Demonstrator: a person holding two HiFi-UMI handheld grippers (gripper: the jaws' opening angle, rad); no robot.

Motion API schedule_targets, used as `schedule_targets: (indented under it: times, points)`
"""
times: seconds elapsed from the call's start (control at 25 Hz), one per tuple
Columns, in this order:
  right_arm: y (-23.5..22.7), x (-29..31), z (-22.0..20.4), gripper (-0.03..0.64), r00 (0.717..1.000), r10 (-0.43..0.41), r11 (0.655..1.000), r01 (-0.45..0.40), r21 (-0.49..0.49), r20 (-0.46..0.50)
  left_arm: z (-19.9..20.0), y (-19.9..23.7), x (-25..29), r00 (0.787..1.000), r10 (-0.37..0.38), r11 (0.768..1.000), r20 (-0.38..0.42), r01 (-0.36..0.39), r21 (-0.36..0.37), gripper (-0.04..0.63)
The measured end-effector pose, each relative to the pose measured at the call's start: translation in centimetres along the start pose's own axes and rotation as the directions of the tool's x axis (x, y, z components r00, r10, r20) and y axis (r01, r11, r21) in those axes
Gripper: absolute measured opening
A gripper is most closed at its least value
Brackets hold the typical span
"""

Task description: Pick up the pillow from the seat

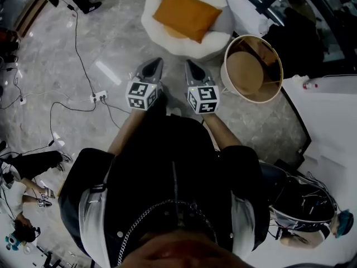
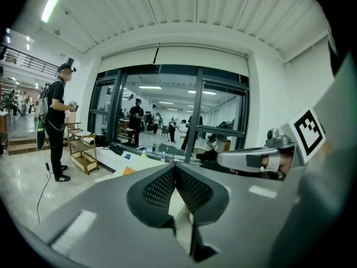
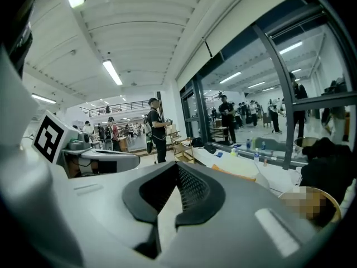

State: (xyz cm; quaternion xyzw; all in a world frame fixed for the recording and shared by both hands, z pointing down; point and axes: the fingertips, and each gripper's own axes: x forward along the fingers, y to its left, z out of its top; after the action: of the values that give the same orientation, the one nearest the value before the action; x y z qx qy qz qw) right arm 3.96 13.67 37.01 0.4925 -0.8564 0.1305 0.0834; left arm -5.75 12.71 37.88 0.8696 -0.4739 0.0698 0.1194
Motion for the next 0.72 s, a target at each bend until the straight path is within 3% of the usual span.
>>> schedule_targets:
  times: [0.28, 0.72]
  points:
    - [-2.5, 3.2, 0.3, 0.003, 1.0, -0.008, 1.0, 0.009, 0.006, -0.025, 0.3, 1.5, 3.8, 1.0, -0.013, 1.0, -0.008, 0.013, -0.014, 0.009]
    - [-7.4, 13.9, 3.5, 0.003, 0.999, -0.008, 1.0, 0.008, 0.009, -0.042, 2.5, 8.9, 14.1, 1.0, -0.023, 0.998, 0.006, 0.024, -0.058, 0.009]
